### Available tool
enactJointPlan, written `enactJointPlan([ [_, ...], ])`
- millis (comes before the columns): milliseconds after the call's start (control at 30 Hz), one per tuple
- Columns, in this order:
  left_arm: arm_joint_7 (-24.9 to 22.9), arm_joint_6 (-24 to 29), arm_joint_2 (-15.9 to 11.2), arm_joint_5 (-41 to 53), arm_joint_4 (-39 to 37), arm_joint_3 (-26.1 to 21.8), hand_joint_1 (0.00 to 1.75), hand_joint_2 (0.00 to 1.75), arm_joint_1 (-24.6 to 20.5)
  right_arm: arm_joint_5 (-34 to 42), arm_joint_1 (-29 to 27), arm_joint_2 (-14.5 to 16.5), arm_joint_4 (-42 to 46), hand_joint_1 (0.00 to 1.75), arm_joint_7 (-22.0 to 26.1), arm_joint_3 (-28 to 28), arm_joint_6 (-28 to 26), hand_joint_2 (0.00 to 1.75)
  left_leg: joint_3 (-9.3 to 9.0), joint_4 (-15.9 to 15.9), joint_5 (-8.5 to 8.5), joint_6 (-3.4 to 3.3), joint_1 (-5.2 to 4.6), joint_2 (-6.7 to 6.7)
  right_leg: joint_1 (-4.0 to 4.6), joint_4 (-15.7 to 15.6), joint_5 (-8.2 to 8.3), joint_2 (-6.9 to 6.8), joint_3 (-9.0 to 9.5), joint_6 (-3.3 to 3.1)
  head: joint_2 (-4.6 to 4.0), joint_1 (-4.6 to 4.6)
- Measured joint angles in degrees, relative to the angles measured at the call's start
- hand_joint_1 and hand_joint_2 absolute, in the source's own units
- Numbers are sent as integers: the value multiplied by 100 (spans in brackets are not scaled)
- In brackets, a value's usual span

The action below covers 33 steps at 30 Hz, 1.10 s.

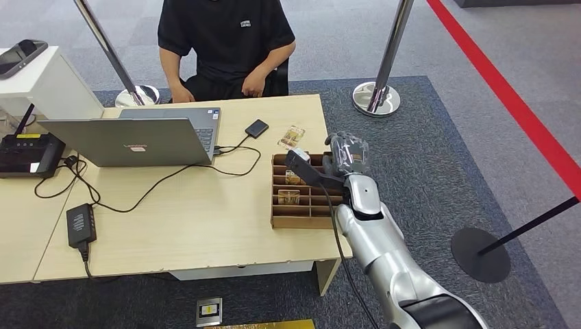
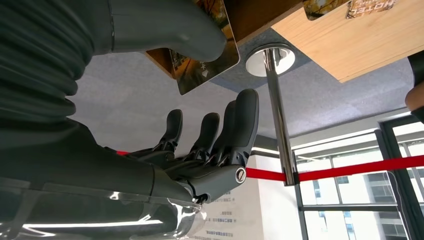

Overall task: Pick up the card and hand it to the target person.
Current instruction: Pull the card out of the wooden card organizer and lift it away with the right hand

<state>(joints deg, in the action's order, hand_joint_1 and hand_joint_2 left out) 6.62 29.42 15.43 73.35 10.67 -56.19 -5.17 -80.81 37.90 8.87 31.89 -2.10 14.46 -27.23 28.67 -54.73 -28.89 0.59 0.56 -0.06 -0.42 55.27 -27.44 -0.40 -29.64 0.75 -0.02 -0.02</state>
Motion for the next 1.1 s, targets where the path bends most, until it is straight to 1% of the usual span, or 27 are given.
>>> enactJointPlan([
  [200,0,0,0,0,0,0,0,0,0,-9,1,0,-17,90,-44,3,44,175,0,0,0,0,0,0,0,0,0,0,0,0,0,1],
  [433,-2,0,0,0,0,0,0,0,0,-8,3,-2,-40,98,-94,2,131,175,0,0,0,0,0,0,0,0,0,0,0,0,0,1],
  [767,-2,0,0,26,0,0,0,0,0,-24,12,-8,-83,98,-126,1,165,175,-1,-1,0,0,0,0,0,0,0,0,0,0,0,1],
  [900,-2,-3,0,37,0,0,0,0,-1,-45,12,-9,-83,103,-138,1,177,175,-1,-1,0,0,0,0,0,0,0,0,0,0,0,0],
  [1100,-2,-9,0,56,0,0,0,0,-5,-45,12,-13,-83,123,-149,-1,187,175,-2,-1,0,0,0,0,0,0,0,0,0,0,0,1],
])
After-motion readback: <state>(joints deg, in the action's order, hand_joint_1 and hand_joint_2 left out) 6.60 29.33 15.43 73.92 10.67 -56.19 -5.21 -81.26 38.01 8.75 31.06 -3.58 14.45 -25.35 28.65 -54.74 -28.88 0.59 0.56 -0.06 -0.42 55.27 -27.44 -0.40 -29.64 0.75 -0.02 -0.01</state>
